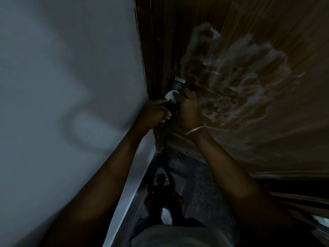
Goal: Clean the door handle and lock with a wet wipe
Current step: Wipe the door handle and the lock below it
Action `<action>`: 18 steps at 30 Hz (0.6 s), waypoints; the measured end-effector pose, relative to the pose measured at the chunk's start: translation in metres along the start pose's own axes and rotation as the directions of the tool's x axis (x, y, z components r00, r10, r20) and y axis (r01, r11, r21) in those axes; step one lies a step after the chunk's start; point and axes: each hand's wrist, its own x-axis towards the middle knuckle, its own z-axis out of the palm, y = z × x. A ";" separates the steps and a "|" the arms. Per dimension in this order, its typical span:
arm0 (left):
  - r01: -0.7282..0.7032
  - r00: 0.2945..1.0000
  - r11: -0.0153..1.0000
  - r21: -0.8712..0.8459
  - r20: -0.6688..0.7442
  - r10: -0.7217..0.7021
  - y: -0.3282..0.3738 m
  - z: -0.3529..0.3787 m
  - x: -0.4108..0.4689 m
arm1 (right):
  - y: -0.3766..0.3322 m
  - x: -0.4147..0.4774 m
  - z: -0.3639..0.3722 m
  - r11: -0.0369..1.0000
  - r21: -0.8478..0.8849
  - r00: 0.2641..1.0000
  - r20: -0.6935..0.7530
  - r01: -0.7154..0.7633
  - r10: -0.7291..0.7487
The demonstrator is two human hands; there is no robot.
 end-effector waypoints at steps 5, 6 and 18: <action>-0.040 0.999 0.999 -0.024 -0.019 0.040 0.000 0.001 -0.004 | -0.022 0.005 0.005 0.957 -0.251 0.988 0.087 0.148 -0.130; -0.024 1.000 0.999 -0.028 -0.008 0.024 -0.002 0.001 -0.003 | -0.017 -0.004 0.000 0.952 -0.241 0.982 0.050 0.189 -0.182; 0.006 1.000 1.000 -0.016 0.013 -0.006 0.001 0.001 -0.004 | 0.024 -0.004 -0.027 0.982 -0.141 0.990 0.072 0.128 -0.119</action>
